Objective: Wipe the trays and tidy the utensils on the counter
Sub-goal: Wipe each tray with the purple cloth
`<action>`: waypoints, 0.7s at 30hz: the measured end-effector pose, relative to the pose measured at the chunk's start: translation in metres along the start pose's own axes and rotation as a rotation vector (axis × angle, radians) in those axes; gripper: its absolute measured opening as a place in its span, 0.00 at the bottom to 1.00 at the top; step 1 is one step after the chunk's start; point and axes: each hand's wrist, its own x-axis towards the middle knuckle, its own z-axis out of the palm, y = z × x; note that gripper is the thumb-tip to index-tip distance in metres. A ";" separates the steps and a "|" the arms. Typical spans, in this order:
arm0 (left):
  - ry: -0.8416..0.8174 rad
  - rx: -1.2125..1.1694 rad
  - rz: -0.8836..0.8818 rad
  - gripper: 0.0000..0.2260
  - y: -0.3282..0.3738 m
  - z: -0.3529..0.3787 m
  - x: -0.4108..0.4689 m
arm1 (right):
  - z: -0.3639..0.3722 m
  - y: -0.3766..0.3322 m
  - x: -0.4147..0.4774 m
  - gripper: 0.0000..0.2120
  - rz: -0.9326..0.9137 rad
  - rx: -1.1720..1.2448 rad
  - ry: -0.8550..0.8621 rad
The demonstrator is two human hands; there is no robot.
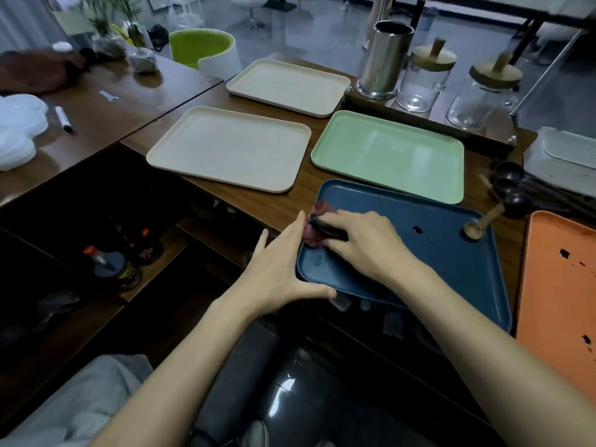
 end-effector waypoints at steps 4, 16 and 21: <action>-0.006 -0.027 -0.010 0.64 0.000 -0.001 -0.001 | 0.004 -0.007 -0.035 0.21 -0.051 0.121 -0.116; -0.027 0.164 0.025 0.58 0.008 -0.012 -0.006 | -0.019 0.036 -0.095 0.21 0.051 0.043 -0.158; -0.048 0.191 0.018 0.59 0.009 -0.012 -0.004 | -0.020 0.042 -0.107 0.21 0.105 -0.016 -0.134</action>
